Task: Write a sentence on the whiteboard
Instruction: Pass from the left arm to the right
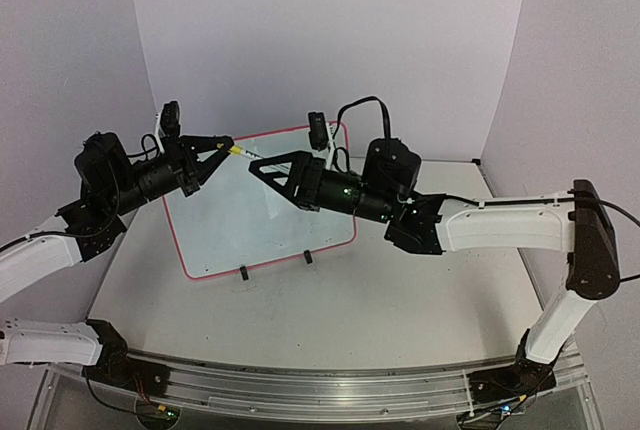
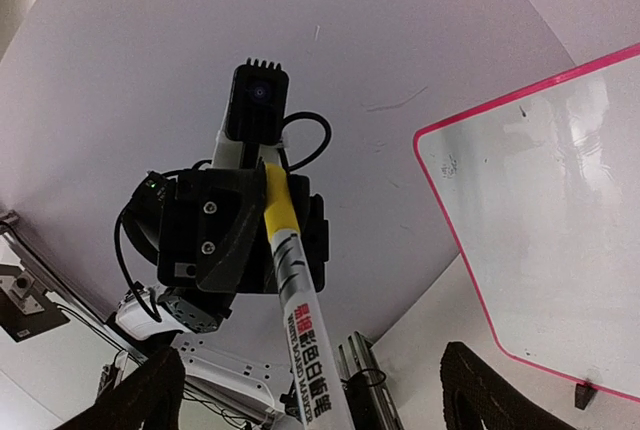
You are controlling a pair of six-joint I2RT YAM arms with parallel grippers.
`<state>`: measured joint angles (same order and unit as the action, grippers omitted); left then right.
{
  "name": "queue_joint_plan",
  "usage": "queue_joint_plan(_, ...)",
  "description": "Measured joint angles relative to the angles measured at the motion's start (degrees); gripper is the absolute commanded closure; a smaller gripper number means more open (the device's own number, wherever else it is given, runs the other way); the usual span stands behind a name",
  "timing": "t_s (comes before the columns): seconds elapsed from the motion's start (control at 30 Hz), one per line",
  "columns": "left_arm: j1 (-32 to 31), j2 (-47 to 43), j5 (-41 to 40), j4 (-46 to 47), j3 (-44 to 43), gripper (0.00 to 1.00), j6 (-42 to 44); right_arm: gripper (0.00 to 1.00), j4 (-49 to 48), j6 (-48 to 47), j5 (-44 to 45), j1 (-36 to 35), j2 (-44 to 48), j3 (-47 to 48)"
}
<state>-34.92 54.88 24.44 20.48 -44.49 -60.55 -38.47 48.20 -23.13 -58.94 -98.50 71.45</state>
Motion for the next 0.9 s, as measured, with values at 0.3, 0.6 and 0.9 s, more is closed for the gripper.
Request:
queue_joint_plan(0.3, 0.0, 0.5, -0.1, 0.1, 0.0, 1.0, 0.6, 0.23, -3.6, 2.3, -1.0, 0.0, -0.5, 0.8)
queue_joint_plan(0.6, 0.0, 1.0, 0.0, -1.0, 0.0, 1.0, 0.8, 0.31, -3.9, 2.9, -1.6, 0.0, -2.0, 2.9)
queue_joint_plan(0.9, 0.0, 1.0, -0.1, -0.7, 0.0, 1.0, 0.6, 0.47, -3.5, 2.9, -1.8, 0.1, -2.8, 3.9)
